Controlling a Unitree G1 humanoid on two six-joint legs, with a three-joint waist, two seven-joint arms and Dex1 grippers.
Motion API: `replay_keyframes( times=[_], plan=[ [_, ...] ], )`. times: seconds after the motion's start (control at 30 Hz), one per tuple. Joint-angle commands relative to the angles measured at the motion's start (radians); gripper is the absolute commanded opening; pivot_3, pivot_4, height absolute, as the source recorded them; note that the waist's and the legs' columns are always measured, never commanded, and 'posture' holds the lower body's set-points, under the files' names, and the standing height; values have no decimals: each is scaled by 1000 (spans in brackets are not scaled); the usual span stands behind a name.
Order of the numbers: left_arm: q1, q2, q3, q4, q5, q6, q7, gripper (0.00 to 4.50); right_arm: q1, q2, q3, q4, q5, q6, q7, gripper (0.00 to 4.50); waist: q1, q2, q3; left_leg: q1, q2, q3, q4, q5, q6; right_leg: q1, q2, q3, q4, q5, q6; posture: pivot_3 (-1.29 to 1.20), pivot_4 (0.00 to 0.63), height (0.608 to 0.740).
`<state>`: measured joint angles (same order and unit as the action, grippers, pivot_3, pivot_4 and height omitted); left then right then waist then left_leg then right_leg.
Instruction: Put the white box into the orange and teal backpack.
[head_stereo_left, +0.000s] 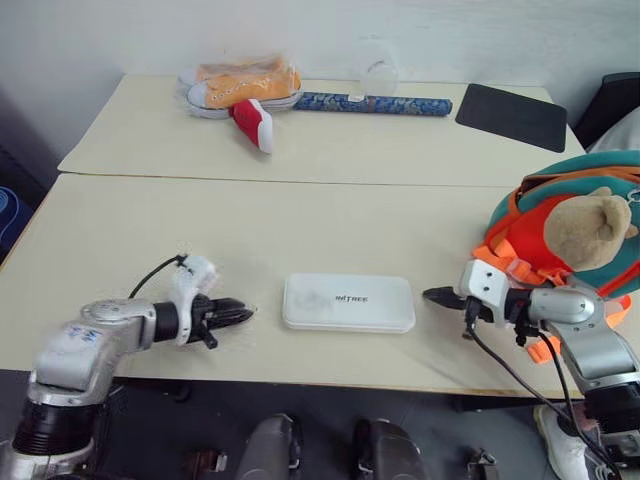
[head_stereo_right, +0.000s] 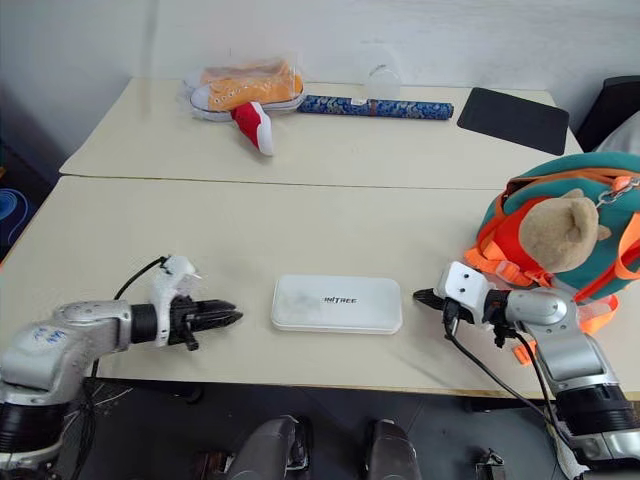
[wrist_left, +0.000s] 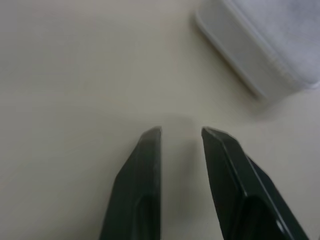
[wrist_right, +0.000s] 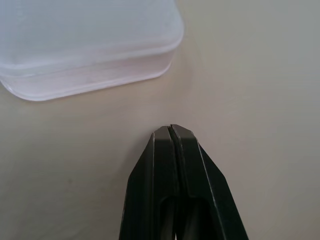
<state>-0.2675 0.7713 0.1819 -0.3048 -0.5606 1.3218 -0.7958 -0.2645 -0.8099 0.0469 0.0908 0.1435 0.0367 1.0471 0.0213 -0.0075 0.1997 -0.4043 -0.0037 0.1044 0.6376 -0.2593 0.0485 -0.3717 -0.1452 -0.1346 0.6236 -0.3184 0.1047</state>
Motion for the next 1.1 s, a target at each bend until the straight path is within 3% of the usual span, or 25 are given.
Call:
replay_keyframes(
  times=[0.03, 0.1, 0.23, 0.33, 0.53, 0.77, 1.0, 1.1],
  plan=[
    [-59, -14, 58, 103, -84, 233, -4, 2663, 11, -23, -5, -9, 4, -6, 35, 0, -1, 1, 0, 0, 0, 0, 0, 0, 0, 0, 0, 0, 1, 0, 0, 0, 150, 740],
    [-134, -43, 94, 205, -161, 283, 21, 3252, 17, -30, 5, -13, -7, -21, 50, 0, 2, 1, 0, 0, 0, 0, 0, 0, 0, 0, 0, 1, 2, 0, 0, 0, 150, 740],
    [-255, -46, 17, 389, -301, 293, 146, 4471, 27, -57, 42, -6, -73, -135, 70, 0, 3, 0, 0, 0, 0, 0, 1, 0, -1, 0, 0, 1, 2, 0, 0, 0, 150, 740],
    [-315, -60, -50, 514, -432, 293, 232, 4471, 30, -38, 49, 3, -80, -145, 53, 0, 2, -1, -1, 1, 0, -1, 2, 0, -1, 1, 0, 2, 2, 0, 0, 0, 150, 740],
    [-431, -186, -93, 669, -529, 293, 423, 4471, -13, 19, 89, 35, -114, -153, 33, 0, 0, -4, -3, 3, 0, -3, 9, -1, -2, 6, 1, 2, 2, 0, 0, 0, 150, 740],
    [-413, -225, -185, 685, -778, 293, 530, 4471, -50, 63, 122, 60, -133, -170, 36, 0, -12, -4, -3, 9, 0, -4, 9, -6, -7, 13, 1, 3, 1, 0, 0, 0, 150, 740],
    [-419, -315, -64, 764, -862, 293, 701, 4471, -45, 102, 129, 14, -128, -128, 21, 0, -23, -4, -3, 12, 1, -4, 9, -5, -5, 15, 1, 3, 1, 0, 0, 0, 150, 740],
    [-414, -323, -55, 747, -911, 293, 733, 3912, -28, 103, 120, -12, -114, -101, 19, 0, -23, -4, -3, 12, 1, -4, 8, -5, -6, 15, 2, 3, 1, 0, 0, 0, 150, 740]
  ],
)
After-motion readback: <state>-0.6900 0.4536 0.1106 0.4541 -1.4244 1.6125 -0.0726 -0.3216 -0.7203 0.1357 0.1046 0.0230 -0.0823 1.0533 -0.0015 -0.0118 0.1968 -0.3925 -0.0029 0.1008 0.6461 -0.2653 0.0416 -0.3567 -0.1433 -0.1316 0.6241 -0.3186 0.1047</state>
